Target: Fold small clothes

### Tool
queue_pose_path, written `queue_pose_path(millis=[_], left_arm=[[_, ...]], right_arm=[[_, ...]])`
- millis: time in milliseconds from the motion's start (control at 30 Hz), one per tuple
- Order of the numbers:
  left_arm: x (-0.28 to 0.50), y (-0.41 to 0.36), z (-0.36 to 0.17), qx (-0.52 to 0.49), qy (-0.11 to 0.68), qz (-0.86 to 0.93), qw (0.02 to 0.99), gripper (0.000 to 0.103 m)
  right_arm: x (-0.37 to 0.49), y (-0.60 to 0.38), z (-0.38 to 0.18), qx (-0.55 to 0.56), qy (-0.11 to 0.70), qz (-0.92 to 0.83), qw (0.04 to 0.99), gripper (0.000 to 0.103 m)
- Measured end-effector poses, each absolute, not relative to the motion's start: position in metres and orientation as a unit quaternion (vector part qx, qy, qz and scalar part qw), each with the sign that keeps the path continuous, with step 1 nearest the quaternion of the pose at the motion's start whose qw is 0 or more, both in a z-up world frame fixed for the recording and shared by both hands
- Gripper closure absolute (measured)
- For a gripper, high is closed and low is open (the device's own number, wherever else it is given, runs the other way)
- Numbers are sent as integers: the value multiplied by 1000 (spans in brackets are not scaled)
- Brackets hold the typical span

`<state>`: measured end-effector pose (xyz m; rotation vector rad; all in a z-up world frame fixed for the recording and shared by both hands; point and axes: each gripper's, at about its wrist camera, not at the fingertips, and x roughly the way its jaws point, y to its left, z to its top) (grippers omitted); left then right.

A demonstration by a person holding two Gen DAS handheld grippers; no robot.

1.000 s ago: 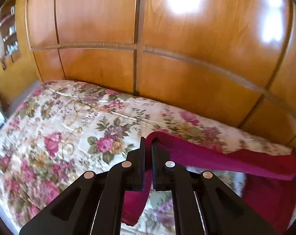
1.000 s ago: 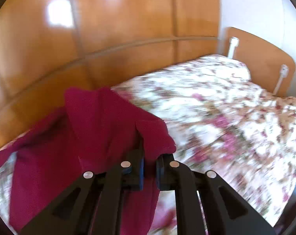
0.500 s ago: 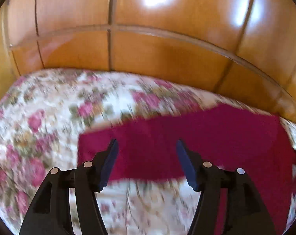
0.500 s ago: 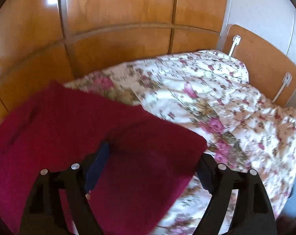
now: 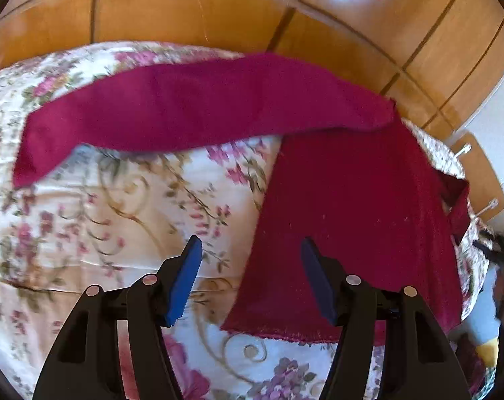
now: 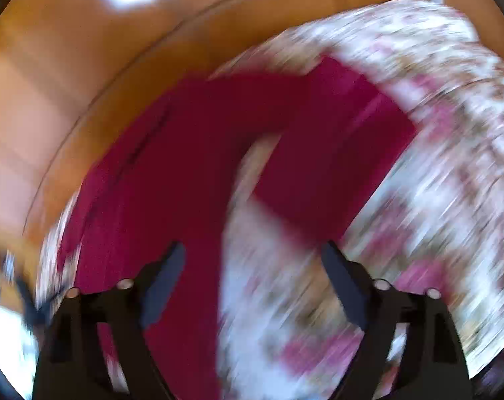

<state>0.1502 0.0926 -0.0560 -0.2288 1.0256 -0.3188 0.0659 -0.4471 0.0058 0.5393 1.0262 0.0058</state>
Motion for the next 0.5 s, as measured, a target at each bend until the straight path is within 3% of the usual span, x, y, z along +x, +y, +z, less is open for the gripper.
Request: queue_pose_path(millis=[33,100,133,200,267,300,333,500], left_arm=[[151,89,-61,-106,492,-152,851,53],[152,81,-68,-96,498,-152,848,61],[152,79,-70,-93,497,-151,850,73],[147,73,-70,-89,499,-164,846,91],[140,65,-66,-73,490,-160,853,95],[135,62,-64,-68,485,-157,858,96],[130,62,-62,-67,480,-153,861,96],[103,87,-39,-115,452,-150,872,98]], right_arm=[[60,-432,-2,246,498,17,831,31],[51,-401,-20,230,523,41,819,39],[48,-390,-28,225,534,49,813,47],[43,-370,-41,223,545,59,806,49],[40,-356,-38,196,537,52,819,65],[40,-349,-37,189,539,58,819,83],[42,-348,-35,195,540,64,817,94],[56,-332,-6,161,510,104,839,94]])
